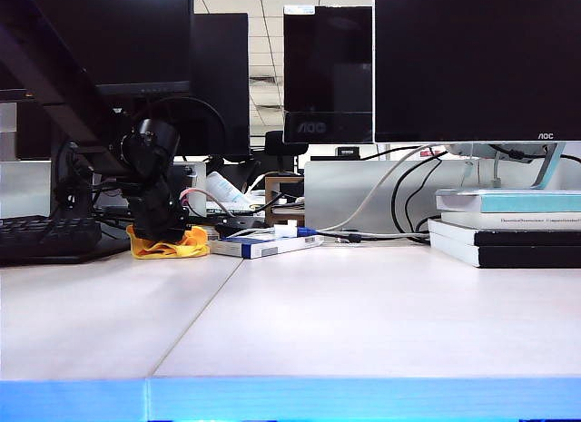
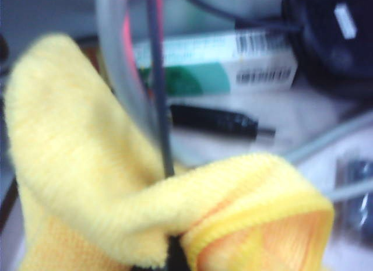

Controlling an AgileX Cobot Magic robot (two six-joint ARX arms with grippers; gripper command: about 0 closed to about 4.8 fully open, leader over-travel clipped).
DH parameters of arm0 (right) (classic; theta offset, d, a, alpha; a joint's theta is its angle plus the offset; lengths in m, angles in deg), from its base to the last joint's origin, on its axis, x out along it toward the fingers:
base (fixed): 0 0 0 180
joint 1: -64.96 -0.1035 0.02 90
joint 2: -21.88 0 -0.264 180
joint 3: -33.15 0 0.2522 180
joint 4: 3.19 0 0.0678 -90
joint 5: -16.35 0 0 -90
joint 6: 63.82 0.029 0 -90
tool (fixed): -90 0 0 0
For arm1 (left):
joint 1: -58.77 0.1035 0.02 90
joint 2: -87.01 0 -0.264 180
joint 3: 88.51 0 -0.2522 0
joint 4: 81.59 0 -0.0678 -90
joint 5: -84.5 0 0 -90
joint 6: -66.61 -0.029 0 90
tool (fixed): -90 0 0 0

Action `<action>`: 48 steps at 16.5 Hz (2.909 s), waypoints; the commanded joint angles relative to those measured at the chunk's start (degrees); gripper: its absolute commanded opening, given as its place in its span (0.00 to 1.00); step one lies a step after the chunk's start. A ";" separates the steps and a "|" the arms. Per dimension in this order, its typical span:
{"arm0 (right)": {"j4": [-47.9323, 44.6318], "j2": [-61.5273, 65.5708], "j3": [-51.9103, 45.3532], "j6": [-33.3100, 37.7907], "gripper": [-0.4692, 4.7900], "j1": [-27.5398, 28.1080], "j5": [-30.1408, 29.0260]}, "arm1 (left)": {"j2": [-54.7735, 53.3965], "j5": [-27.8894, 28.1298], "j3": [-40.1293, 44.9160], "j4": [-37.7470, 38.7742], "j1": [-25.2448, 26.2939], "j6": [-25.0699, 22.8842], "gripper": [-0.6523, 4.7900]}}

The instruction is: Wipe the table from front to back using the rag.

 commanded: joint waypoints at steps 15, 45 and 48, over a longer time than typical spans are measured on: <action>-1.03 -0.20 0.28 -0.04 0.09 0.00 -0.07 | 6.12 -7.41 0.26 33.38 0.02 -1.62 0.11; -2.71 -0.22 0.96 -0.22 0.09 -0.04 -1.55 | 43.89 -13.16 56.81 32.11 0.00 -2.40 0.11; -2.69 -0.22 0.96 -0.22 0.09 -0.04 -1.53 | 49.44 -13.25 62.51 33.22 0.00 -2.03 0.11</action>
